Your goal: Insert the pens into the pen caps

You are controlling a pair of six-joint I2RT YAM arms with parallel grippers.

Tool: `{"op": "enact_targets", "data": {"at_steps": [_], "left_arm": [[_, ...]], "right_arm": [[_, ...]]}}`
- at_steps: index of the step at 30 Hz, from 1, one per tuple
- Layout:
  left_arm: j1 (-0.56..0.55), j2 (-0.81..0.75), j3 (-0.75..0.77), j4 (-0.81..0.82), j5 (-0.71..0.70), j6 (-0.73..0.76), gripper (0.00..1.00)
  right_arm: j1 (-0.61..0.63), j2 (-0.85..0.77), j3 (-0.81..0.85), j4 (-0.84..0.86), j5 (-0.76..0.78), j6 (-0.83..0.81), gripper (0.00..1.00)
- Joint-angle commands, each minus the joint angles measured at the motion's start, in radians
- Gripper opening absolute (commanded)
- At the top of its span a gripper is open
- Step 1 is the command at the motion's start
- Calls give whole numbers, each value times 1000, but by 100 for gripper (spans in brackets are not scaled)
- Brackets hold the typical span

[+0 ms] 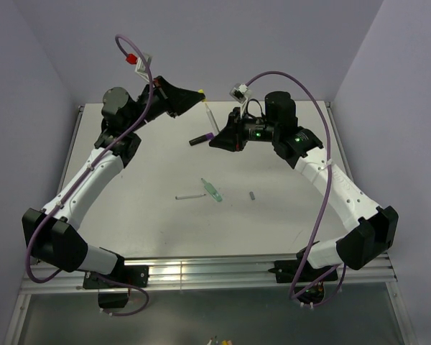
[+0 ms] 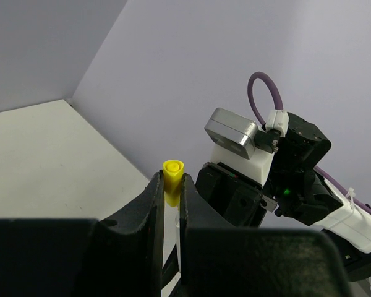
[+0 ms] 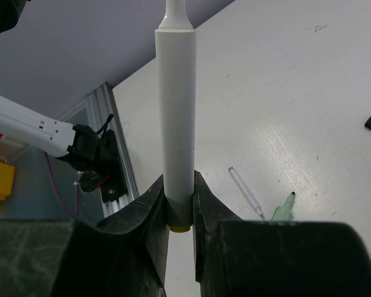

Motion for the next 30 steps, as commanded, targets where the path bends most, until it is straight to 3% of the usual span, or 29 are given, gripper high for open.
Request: {"op": "enact_targets", "data": {"at_steps": [1,24,30], "left_arm": [[4,-7,-3,42,18,-10,0],[-42,-51,-125,121,98,-80,0],[-62,-74,-204,168,109,-102,0]], "right_arm": [[7,-33,3,16,0,-21,0],[7,-8,64,12,-19,-21,0],[6,-37,49,101,-90,-2,0]]}}
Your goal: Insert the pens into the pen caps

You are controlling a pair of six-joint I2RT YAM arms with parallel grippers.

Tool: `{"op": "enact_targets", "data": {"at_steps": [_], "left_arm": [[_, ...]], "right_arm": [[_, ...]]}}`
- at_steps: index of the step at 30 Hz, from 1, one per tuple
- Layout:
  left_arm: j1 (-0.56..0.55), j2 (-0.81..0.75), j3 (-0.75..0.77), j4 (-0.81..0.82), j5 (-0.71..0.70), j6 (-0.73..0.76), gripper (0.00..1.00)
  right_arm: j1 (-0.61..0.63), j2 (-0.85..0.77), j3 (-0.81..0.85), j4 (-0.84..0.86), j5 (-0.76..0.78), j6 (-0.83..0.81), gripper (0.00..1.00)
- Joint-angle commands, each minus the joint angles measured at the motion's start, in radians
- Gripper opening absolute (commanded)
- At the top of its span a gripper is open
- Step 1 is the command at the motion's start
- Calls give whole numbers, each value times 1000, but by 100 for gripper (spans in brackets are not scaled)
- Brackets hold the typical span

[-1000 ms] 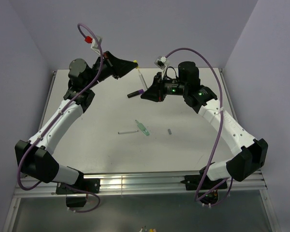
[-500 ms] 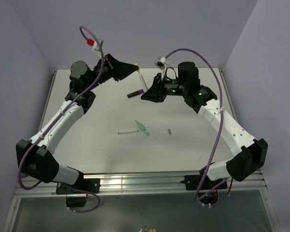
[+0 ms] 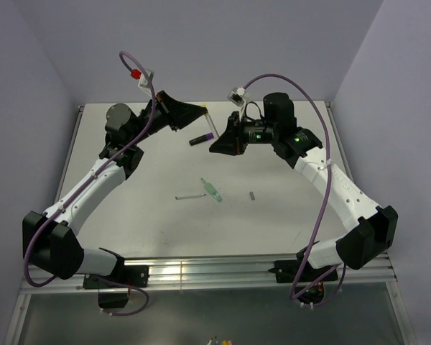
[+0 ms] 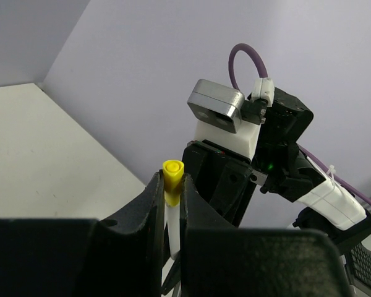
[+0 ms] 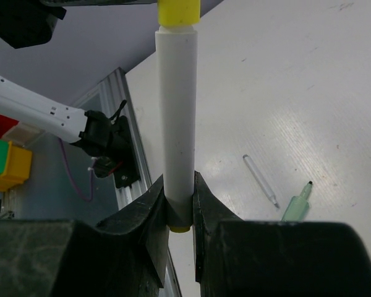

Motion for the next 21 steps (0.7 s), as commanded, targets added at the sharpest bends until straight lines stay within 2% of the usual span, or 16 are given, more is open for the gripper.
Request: {"op": "enact_targets", "data": {"at_steps": [1,8,9,12,18,21], "left_arm": [[-37,-32,-37,18,75,-16,4],[-31,-32,3,-22,81,12,27],[-25,-32,15,-26,81,15,35],[-14,-32,35,-41,78,24,39],[7,-53,51,-37,117,30,63],[21,-78,54,-42,127,41,71]], "right_arm": [[6,-34,54,156,-68,13,0],[6,-37,51,183,-138,39,0],[6,-38,48,183,-138,40,0],[6,-44,37,185,-137,43,0],[0,-49,26,202,-149,65,0],[-3,-52,13,205,-164,72,0]]}}
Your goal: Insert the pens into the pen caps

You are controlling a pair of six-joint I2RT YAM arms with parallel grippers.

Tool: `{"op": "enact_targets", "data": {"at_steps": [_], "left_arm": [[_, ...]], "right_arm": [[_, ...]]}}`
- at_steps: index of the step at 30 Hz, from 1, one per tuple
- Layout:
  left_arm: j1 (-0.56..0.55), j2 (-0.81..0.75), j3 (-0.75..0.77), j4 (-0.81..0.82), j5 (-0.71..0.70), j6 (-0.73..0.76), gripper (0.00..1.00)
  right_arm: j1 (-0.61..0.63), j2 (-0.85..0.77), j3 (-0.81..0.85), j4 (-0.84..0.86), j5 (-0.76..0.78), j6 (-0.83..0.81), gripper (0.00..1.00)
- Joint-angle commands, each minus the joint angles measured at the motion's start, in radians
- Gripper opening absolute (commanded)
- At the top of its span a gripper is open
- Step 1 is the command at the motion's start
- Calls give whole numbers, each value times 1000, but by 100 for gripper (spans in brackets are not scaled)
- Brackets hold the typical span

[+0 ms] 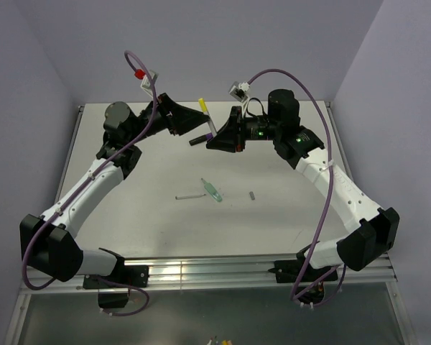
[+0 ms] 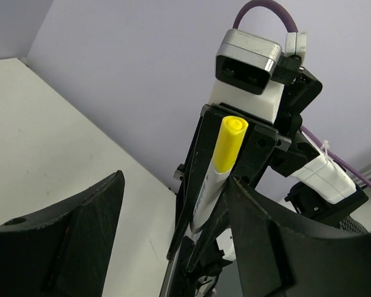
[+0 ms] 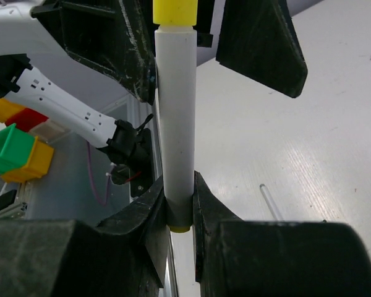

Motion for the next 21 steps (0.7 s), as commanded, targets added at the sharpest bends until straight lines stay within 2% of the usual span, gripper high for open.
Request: {"op": "enact_targets", "data": {"at_steps": [1,5,7,11,16,21], "left_arm": [[22,-58,52,13,42,24,72],[71,-58,125,-21,39,40,72],[85,-47,151,-24,39,35,68],[85,-26,188,-8,30,1,65],[82,-4,222,-79,-15,27,66],[39,22,282,-198,-71,127,63]], "right_arm": [[-3,-47,8,66,-43,15,0],[-3,-53,-17,72,-55,30,0],[-5,-55,-23,69,-48,32,0],[-5,-59,-17,34,18,15,0],[4,-59,3,-32,87,-22,0],[24,-50,32,-67,158,-42,0]]}}
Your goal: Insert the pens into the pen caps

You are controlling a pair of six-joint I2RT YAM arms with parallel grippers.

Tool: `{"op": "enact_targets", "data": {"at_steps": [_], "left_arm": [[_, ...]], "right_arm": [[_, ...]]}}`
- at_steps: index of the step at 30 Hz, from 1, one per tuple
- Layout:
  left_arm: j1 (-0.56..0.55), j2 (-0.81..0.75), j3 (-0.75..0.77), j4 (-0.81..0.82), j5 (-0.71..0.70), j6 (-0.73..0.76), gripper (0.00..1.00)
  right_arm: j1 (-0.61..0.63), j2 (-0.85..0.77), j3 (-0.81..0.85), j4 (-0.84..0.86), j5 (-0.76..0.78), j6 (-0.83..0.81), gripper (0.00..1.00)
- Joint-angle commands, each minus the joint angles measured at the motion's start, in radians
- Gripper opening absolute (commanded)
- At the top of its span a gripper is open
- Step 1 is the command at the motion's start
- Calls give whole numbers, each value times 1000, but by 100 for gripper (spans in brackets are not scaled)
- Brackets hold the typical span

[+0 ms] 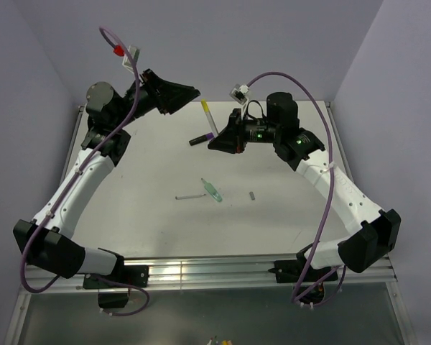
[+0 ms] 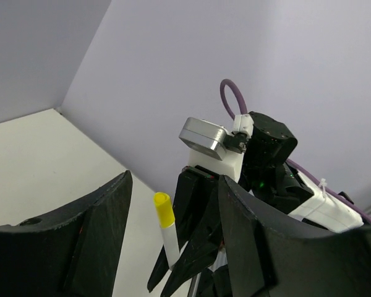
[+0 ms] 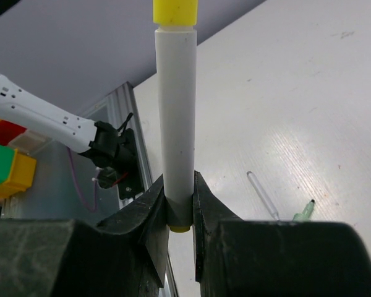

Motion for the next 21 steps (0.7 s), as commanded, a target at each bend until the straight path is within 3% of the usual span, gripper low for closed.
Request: {"op": "enact_targets", "data": {"at_steps": [1,18,20,21], "left_arm": [[-37,15,77,-110,-51,96,62],[-98,85,162,-255,-83,165,51],[-99,83,154,-248,-82,161,48],[-101,83,153,-242,-79,161,41]], "right_arm": [[22,-32,49,-22,67,-35,0],[37,-30,69,-76,118,-89,0],[37,-29,67,-79,115,-89,0],[37,-30,67,-79,115,-89,0]]}}
